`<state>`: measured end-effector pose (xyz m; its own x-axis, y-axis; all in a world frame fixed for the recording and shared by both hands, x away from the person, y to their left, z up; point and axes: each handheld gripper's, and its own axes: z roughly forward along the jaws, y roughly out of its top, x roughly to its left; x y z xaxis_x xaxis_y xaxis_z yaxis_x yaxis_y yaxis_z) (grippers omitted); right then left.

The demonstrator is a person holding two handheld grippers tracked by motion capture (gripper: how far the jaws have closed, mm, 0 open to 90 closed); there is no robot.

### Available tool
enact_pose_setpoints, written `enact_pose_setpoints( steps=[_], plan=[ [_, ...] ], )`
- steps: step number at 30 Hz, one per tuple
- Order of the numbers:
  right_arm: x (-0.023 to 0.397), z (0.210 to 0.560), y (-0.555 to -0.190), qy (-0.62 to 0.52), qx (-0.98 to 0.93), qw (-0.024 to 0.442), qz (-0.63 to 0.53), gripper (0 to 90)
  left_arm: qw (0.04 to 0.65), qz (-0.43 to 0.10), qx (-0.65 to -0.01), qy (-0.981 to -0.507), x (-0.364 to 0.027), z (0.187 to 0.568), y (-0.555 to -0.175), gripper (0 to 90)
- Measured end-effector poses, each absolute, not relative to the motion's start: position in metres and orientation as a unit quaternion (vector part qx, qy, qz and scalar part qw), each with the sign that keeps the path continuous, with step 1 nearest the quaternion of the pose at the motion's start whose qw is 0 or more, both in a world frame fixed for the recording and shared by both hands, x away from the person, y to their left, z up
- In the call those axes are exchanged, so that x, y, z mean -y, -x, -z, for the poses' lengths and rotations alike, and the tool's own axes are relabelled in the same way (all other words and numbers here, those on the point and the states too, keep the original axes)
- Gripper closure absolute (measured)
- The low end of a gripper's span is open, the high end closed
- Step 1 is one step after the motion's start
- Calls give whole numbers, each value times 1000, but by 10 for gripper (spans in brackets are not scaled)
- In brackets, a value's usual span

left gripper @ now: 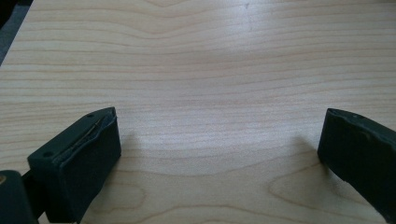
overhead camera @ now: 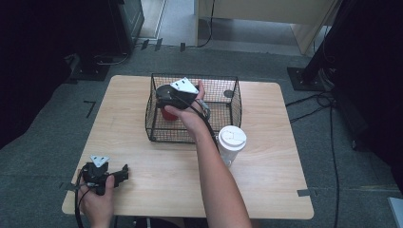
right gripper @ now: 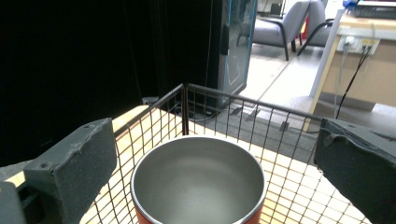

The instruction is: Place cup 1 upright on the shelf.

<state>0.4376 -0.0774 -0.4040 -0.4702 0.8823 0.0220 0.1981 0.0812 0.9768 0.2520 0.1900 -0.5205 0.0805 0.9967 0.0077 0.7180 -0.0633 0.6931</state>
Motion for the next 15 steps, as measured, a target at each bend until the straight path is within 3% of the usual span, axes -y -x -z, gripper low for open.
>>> enact_pose_setpoints(
  steps=[15],
  plan=[
    [78,392,-409,-398,-659,339,-541,0,272,-257,-627,-683,-190,520,-253,1]
  ],
)
